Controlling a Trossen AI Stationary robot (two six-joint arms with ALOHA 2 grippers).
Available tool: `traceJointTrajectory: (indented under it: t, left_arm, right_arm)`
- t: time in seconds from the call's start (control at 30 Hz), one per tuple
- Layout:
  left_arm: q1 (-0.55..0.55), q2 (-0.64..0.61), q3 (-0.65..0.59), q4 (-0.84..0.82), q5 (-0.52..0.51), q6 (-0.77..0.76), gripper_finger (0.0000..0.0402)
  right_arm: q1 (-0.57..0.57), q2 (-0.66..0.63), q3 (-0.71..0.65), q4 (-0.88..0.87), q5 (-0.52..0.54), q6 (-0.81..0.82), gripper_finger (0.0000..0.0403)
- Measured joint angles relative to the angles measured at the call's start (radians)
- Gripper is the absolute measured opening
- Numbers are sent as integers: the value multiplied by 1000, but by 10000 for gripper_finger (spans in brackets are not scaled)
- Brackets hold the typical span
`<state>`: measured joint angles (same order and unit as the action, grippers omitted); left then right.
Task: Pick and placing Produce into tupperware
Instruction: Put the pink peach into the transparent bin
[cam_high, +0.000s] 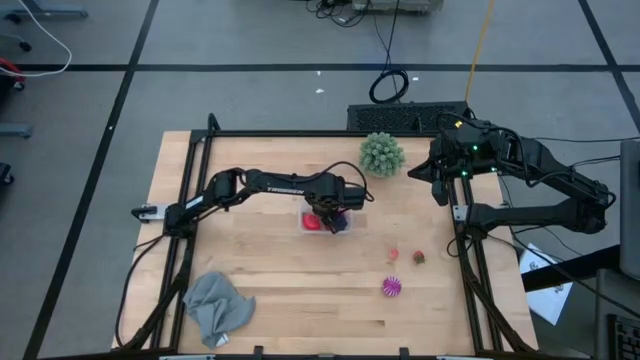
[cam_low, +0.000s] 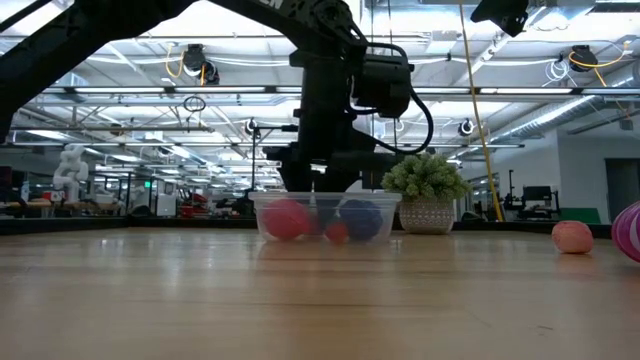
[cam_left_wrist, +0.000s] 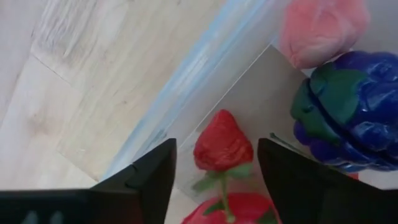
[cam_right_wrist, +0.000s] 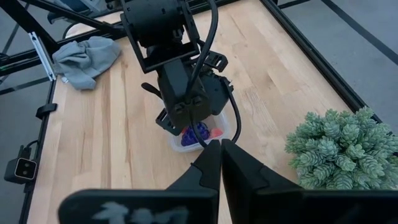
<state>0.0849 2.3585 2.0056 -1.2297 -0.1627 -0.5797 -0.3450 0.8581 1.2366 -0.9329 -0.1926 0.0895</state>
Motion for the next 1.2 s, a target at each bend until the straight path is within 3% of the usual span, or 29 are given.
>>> traceJointTrajectory:
  t: [0.27,0.53,0.7,0.93,1.2]
  left_arm:
    - [-6,-27,24,-14,11,2,274]
    - [-60,-242,64,-72,0,-72,278]
    - [-128,-439,65,-160,-138,-186,278]
    - [-288,-651,53,-340,-439,-392,278]
    - [-387,-780,-54,-341,-513,-364,278]
  right_arm:
    - [0,0,0,0,0,0,4]
    - [0,1,0,5,0,2,4]
    - [0,0,0,8,0,33,4]
    - [0,1,0,-1,-22,81,4]
    - [1,4,-53,3,-23,75,4]
